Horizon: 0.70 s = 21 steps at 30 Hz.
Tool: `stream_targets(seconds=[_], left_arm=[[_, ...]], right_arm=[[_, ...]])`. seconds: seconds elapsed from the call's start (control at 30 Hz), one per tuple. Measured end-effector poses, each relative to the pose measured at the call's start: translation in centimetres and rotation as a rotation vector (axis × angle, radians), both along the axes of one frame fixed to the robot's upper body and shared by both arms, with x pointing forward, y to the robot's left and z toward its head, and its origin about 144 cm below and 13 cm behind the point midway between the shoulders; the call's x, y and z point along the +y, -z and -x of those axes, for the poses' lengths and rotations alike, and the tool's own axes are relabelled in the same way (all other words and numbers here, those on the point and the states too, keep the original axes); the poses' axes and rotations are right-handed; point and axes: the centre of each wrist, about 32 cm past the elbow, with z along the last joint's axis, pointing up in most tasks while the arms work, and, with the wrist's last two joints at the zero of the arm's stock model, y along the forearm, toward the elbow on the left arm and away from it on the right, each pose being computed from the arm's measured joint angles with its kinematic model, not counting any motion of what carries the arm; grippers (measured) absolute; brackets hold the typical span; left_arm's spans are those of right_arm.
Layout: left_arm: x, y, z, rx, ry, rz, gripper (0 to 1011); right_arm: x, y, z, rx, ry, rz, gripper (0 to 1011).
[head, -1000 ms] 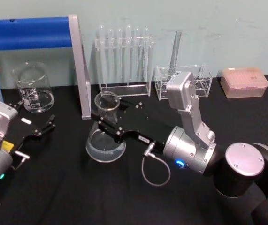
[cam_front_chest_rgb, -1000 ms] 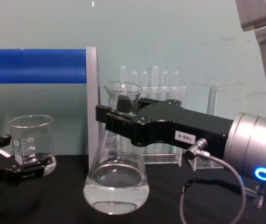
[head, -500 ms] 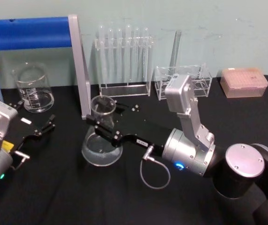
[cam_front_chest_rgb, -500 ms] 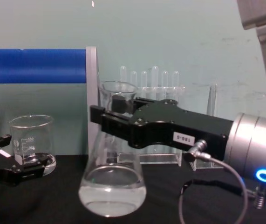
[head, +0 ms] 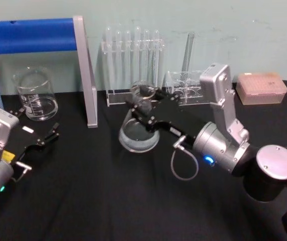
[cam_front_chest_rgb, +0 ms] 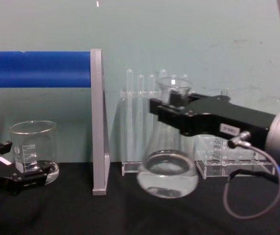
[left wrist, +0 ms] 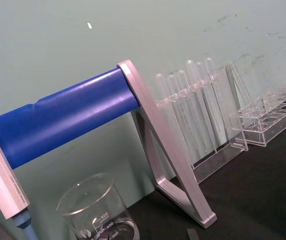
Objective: Grasp the erlenmeyer flask with one hand, shake it three times, then place it back.
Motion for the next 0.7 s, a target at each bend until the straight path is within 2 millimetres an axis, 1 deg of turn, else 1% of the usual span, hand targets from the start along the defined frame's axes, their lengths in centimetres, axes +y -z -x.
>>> stream_targets(seconds=[0.27,0.7], left_arm=[[0.0,0.0,0.0,0.000,0.000,0.000,1001],[0.0,0.0,0.0,0.000,0.000,0.000,1001]], right_arm=[[-1.9,0.0,-0.8,-0.007,0.120,0.017,450],[-4.1,-0.1,-1.5,-0.020,0.256,0.026,450]])
